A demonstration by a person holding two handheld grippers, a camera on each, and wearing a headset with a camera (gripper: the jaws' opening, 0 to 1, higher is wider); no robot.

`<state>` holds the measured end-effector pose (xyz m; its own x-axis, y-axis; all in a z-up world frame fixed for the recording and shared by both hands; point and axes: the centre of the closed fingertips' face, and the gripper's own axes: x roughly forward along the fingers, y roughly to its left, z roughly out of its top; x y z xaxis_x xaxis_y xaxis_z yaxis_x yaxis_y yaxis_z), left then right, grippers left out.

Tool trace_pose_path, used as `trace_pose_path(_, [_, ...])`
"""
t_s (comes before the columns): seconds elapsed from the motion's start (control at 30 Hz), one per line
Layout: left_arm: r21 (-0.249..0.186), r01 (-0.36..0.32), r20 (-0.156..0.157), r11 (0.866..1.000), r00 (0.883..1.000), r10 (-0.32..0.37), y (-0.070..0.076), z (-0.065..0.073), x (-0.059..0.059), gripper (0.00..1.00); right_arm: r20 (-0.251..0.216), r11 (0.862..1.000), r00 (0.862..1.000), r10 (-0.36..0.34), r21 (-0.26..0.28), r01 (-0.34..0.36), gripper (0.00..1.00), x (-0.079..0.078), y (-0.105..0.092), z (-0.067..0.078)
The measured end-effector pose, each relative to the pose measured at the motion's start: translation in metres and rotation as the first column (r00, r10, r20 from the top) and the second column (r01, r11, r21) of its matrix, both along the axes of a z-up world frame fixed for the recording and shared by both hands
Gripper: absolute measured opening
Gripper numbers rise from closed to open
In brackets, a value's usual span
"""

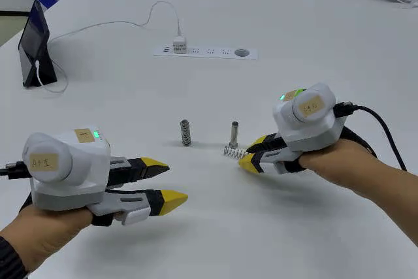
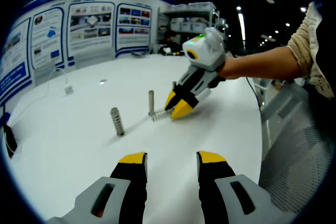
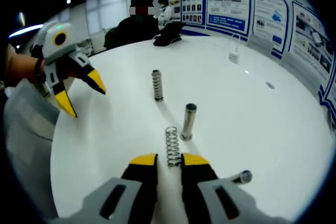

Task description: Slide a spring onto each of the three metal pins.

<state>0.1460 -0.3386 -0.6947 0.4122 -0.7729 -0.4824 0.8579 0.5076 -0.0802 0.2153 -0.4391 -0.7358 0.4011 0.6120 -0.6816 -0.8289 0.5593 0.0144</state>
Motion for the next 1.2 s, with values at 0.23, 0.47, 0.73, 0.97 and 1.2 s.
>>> trace_pose_path(0.23, [-0.002, -0.003, -0.001, 1.000, 1.000, 0.003, 0.003, -0.001, 0.000, 0.37, -0.009, 1.000, 1.000, 0.011, -0.016, -0.012, 0.15, -0.005, 0.005, -0.004])
trace_pose_path(0.47, [-0.001, 0.003, 0.007, 1.000, 1.000, -0.003, 0.000, 0.002, 0.002, 0.37, -0.018, 1.000, 1.000, 0.017, -0.013, -0.017, 0.12, -0.009, 0.007, -0.004])
trace_pose_path(0.73, [0.024, 0.065, 0.028, 0.998, 0.997, -0.065, -0.016, 0.005, 0.004, 0.36, -0.061, 0.997, 0.996, 0.070, -0.016, -0.071, 0.12, -0.033, 0.008, 0.000])
trace_pose_path(0.97, [0.050, 0.145, 0.039, 0.988, 0.988, -0.147, -0.038, 0.003, 0.003, 0.35, -0.059, 0.989, 0.988, 0.145, -0.014, -0.146, 0.12, -0.057, 0.008, 0.014])
trace_pose_path(1.2, [0.088, 0.235, 0.040, 0.968, 0.970, -0.239, -0.056, -0.003, -0.002, 0.33, -0.055, 0.980, 0.979, 0.197, -0.027, -0.199, 0.12, -0.076, 0.007, 0.022])
